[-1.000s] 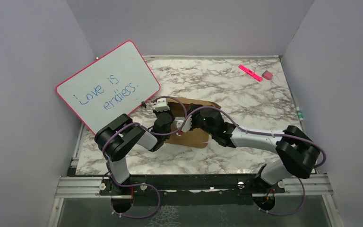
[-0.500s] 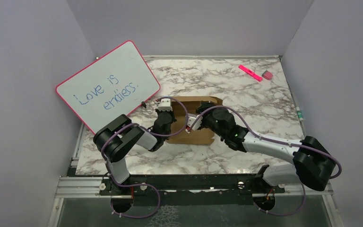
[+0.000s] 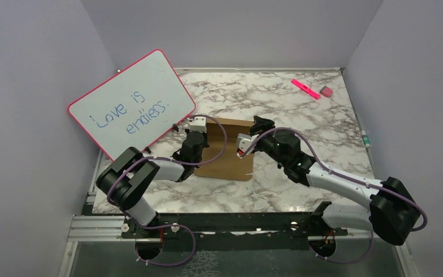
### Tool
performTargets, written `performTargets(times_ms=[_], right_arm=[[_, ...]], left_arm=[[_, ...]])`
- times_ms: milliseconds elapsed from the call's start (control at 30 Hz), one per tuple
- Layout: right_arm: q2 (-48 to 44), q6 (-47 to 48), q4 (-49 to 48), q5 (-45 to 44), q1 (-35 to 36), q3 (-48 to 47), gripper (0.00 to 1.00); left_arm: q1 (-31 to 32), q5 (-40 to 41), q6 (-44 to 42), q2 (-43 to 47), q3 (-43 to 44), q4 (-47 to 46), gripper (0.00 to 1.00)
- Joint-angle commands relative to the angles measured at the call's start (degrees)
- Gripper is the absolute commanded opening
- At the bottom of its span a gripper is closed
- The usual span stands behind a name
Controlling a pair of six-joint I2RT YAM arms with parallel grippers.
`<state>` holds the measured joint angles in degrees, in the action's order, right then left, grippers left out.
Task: Fold the paper box
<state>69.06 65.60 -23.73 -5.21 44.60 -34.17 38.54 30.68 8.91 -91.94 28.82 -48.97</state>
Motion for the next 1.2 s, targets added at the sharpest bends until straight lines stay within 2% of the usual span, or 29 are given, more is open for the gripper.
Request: performTargets(times_ms=[0,400,767,967,1167], right_arm=[[-1.6,0.2,4.1,6.6,-0.6,-0.5,0.57],[5.1,2.8,5.0,10.4,-0.6,-3.3,0.54],[13.0,10.2,-1.1,8.4,-0.6,-5.4,0.41],[15.2,12.6,-1.7,7.8,-0.5,-5.7,0.23],[13.2,11.1,-1.1,7.6,0.3,-3.7,0.04]], left_arm=[[-1.3,-4.6,-1.2,2.7,-0.2,2.7,0.0],[-2.9,-7.9,-1.6,3.2,-0.7,3.2,0.0],[-3.0,-8.7,-1.5,2.1,-0.6,3.1,0.0],[-3.1,-7.8,-0.9,0.7,-0.4,3.0,0.0],[-3.0,-3.3,4.2,-2.5,-0.3,1.8,0.0]])
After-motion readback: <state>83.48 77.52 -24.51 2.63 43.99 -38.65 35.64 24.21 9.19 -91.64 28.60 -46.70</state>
